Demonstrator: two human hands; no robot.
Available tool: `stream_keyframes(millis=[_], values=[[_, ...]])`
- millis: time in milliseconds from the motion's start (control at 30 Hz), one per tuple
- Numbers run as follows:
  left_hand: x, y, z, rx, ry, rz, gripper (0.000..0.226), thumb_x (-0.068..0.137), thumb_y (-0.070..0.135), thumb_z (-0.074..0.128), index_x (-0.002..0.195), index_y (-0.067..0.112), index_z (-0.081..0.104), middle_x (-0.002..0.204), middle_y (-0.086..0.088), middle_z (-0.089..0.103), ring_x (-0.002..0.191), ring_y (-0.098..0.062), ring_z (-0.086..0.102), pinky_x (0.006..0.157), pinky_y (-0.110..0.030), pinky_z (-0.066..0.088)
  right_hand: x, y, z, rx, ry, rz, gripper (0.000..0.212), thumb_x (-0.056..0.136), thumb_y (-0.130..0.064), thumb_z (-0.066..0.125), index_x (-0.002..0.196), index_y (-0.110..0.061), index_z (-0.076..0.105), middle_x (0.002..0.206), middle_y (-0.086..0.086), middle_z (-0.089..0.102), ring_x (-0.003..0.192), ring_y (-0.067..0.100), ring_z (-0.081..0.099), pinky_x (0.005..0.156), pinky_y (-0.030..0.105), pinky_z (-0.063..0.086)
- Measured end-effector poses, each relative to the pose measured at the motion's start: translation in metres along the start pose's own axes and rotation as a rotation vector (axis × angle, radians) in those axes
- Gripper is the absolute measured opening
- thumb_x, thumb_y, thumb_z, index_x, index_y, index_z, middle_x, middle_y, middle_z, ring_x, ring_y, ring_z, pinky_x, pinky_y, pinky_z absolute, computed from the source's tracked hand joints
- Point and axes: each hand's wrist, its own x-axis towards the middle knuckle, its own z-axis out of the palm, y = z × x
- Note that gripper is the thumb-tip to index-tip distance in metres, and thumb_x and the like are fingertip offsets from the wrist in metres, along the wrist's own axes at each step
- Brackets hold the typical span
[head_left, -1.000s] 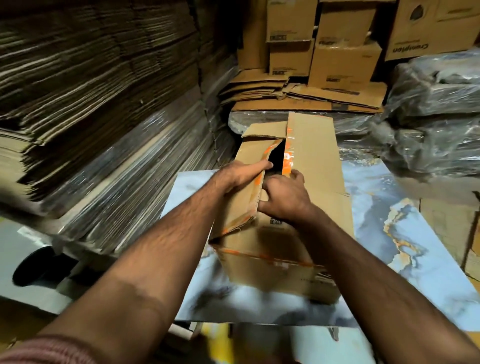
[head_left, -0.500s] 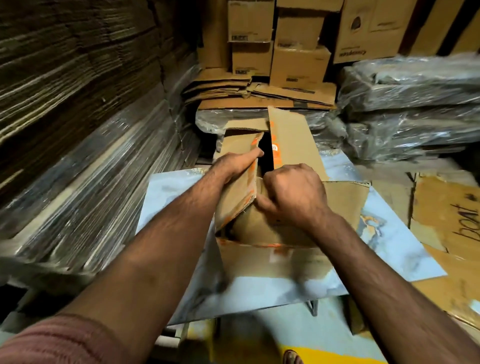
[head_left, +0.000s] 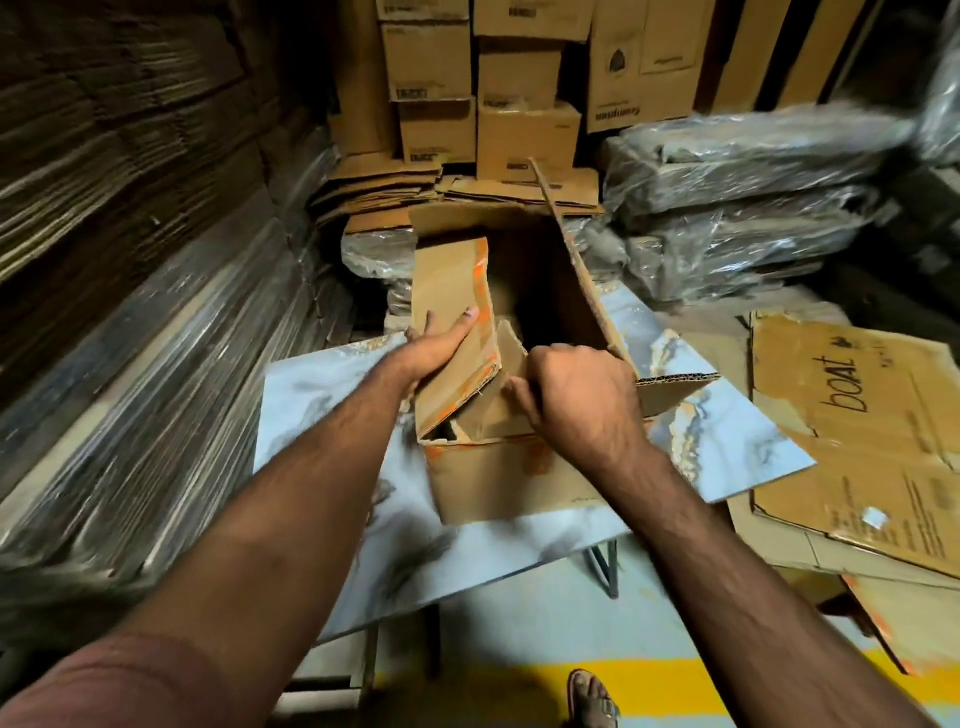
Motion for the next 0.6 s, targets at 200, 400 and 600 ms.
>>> stream_keyframes(millis=[200,400,600], values=[[-0.026,-0.004,-0.004,-0.268,0.035,0.167,0.073,0.094,0.071,0.031,0.149,0.024,0.039,0.134,0.0,0.054,0.126,-0.02,0.05,0.1,-0.032,0.039,-0.044,-0.008,0.011,0.149,0.038,0.038,0.02,0.095,-0.039,0.055,0.088,-0.02,0.053,0.089,0.003,0.065,0.077,0.033,0.066,0.057,0.032,0.028],[-0.013,-0.025,0.001,-0.279,0.046,0.185,0.076,0.093,0.071,0.031,0.152,0.024,0.032,0.143,-0.003,0.051,0.13,-0.023,0.051,0.112,-0.042,0.039,-0.071,-0.004,0.032,0.121,-0.122,-0.101,0.033,0.091,-0.04,0.032,0.112,-0.029,0.056,0.089,-0.002,0.069,0.085,0.029,0.067,0.068,0.036,0.042],[-0.03,-0.029,0.005,-0.056,0.052,0.148,0.074,0.1,0.058,0.036,0.157,0.016,0.016,0.158,-0.002,0.031,0.143,-0.023,0.033,0.116,-0.029,0.024,-0.101,-0.001,0.082,0.03,-0.569,-0.243,0.096,0.083,-0.073,0.021,0.158,-0.018,-0.001,0.165,0.008,-0.014,0.152,0.031,-0.012,0.113,0.069,-0.001]])
